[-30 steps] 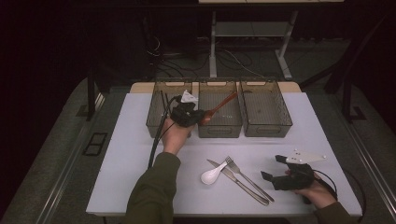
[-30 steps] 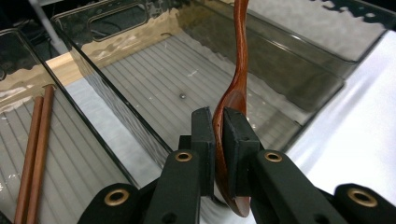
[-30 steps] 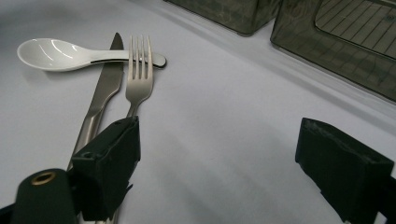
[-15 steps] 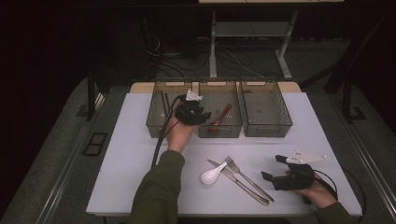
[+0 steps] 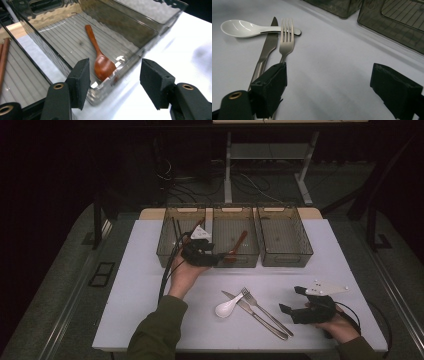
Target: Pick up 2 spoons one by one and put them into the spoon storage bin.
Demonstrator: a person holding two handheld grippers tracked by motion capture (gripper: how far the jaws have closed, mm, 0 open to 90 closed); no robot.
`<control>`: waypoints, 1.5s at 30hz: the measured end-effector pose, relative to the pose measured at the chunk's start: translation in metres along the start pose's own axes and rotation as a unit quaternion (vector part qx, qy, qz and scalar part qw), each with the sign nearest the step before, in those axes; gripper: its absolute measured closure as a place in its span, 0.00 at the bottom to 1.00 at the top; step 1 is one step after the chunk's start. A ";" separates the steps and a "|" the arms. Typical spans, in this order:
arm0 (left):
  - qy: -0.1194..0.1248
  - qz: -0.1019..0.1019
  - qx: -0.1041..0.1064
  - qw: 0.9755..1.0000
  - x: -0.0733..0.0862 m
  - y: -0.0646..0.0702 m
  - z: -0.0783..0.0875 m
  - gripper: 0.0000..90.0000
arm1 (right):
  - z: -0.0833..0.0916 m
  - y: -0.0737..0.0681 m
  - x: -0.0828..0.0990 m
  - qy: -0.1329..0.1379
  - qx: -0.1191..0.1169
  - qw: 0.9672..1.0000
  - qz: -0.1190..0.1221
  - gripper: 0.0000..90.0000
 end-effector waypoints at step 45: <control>-0.020 -0.032 0.086 0.996 0.096 0.062 0.041 0.25 | 0.001 0.001 0.000 0.000 0.006 1.000 0.001 0.16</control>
Point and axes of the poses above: each handheld gripper's, and its own axes: z roughly backward along the jaws, x roughly out of its underside, y roughly to its right, the point moved 7 cm from there along -z, roughly forward along the jaws, and after that the axes turned 2 degrees about -z, right-handed, at the moved point
